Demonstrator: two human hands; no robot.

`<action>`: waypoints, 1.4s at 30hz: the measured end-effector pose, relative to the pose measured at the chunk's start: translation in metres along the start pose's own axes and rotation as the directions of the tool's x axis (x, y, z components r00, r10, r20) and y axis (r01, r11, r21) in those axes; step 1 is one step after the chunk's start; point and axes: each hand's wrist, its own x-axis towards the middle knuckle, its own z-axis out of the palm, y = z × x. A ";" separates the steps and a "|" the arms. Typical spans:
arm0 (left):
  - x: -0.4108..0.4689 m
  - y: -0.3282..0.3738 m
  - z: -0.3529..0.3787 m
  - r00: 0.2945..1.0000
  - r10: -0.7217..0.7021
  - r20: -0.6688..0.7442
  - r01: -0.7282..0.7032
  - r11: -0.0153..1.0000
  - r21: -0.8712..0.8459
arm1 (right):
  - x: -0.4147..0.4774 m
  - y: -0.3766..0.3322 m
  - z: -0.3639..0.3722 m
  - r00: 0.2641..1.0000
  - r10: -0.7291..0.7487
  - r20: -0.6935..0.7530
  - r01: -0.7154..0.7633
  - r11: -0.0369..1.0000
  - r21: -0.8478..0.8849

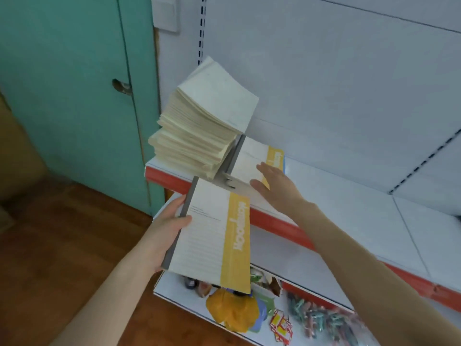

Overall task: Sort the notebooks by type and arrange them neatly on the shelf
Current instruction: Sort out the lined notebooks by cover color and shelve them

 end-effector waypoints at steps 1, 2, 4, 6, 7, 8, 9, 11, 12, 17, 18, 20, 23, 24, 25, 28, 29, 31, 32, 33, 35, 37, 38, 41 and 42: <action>-0.003 -0.001 -0.003 1.000 0.010 -0.028 -0.010 1.000 -0.013 | 0.012 0.006 0.006 0.996 0.038 0.080 -0.035 0.998 -0.048; -0.006 -0.002 -0.006 0.999 0.017 -0.052 -0.018 1.000 -0.022 | 0.021 0.012 0.015 0.990 0.061 0.124 -0.050 0.995 -0.089; -0.009 -0.002 -0.008 0.997 0.023 -0.068 -0.025 0.999 -0.029 | 0.026 0.020 0.028 0.990 0.044 0.133 -0.026 0.991 -0.132; -0.012 -0.001 -0.006 0.998 0.013 -0.059 -0.016 0.999 -0.039 | 0.024 0.023 0.031 0.996 0.004 0.089 0.008 0.992 -0.127; -0.012 -0.002 -0.005 0.999 0.005 -0.052 -0.007 0.999 -0.046 | 0.023 0.024 0.028 0.996 -0.001 0.086 0.010 0.995 -0.102; -0.013 -0.003 -0.003 0.999 -0.003 -0.048 0.001 0.999 -0.050 | 0.021 0.024 0.023 0.996 0.003 0.087 0.003 0.997 -0.075; -0.013 -0.003 0.000 0.999 -0.011 -0.045 0.009 0.998 -0.055 | 0.017 0.024 0.015 0.997 0.024 0.080 -0.020 0.998 -0.055; -0.013 -0.005 0.007 0.999 -0.015 -0.030 0.012 0.998 -0.067 | 0.007 0.019 -0.007 0.999 0.045 -0.014 -0.045 0.998 -0.045; -0.012 -0.005 0.011 1.000 -0.008 -0.026 0.006 0.998 -0.065 | 0.000 0.015 -0.018 0.996 0.033 -0.083 -0.038 0.998 -0.054; -0.007 -0.007 0.038 0.999 0.031 -0.027 -0.033 0.994 -0.104 | -0.073 -0.013 -0.029 0.977 -0.184 -0.109 0.158 0.965 -0.208; -0.007 -0.008 0.042 0.999 0.036 -0.011 -0.038 0.992 -0.118 | -0.091 -0.021 -0.024 0.955 -0.288 -0.068 0.266 0.936 -0.232; -0.006 -0.009 0.049 0.999 0.034 0.035 -0.027 0.985 -0.173 | -0.114 -0.021 -0.009 0.893 -0.449 -0.021 0.439 0.880 -0.181; -0.007 -0.008 0.051 0.998 0.048 0.029 -0.043 0.984 -0.170 | -0.124 -0.027 -0.009 0.846 -0.516 0.133 0.524 0.851 -0.030; -0.007 -0.008 0.050 0.999 0.054 0.009 -0.052 0.986 -0.159 | -0.119 -0.026 -0.013 0.849 -0.502 0.162 0.497 0.864 0.077; -0.007 -0.008 0.047 0.998 0.056 -0.008 -0.056 0.988 -0.145 | -0.111 -0.022 -0.016 0.863 -0.472 0.178 0.451 0.880 0.146; -0.011 -0.010 0.036 0.998 0.041 -0.055 -0.047 0.993 -0.111 | -0.066 -0.007 -0.015 0.958 -0.286 0.021 0.273 0.934 0.231; -0.013 -0.011 0.032 0.996 0.042 -0.075 -0.049 0.993 -0.103 | -0.046 -0.001 -0.014 0.976 -0.217 -0.014 0.216 0.957 0.191; -0.017 -0.012 0.025 0.992 0.047 -0.121 -0.057 0.995 -0.081 | -0.008 0.011 -0.005 0.993 -0.107 0.051 0.104 0.993 0.058; -0.019 -0.012 0.022 0.989 0.050 -0.138 -0.060 0.996 -0.071 | 0.007 0.018 0.002 0.991 -0.070 0.113 0.073 0.997 -0.027; -0.021 -0.012 0.019 0.987 0.050 -0.152 -0.060 0.996 -0.063 | 0.018 0.023 0.009 0.987 -0.045 0.156 0.063 0.992 -0.108; -0.024 -0.011 0.014 0.984 0.050 -0.173 -0.060 0.997 -0.052 | 0.027 0.031 0.021 0.982 -0.046 0.182 0.080 0.979 -0.187; -0.026 -0.012 0.011 0.981 0.056 -0.187 -0.065 0.997 -0.042 | 0.028 0.034 0.027 0.987 -0.069 0.147 0.091 0.985 -0.149; -0.026 -0.012 0.011 0.980 0.059 -0.192 -0.068 0.997 -0.038 | 0.027 0.035 0.027 0.989 -0.070 0.127 0.087 0.987 -0.133; -0.028 -0.012 0.012 0.979 0.058 -0.196 -0.065 0.998 -0.026 | 0.024 0.036 0.016 0.997 -0.023 0.074 0.033 0.991 -0.133; -0.027 -0.013 0.012 0.981 0.058 -0.187 -0.064 0.998 -0.028 | 0.022 0.035 0.010 0.999 0.006 0.039 -0.001 0.994 -0.110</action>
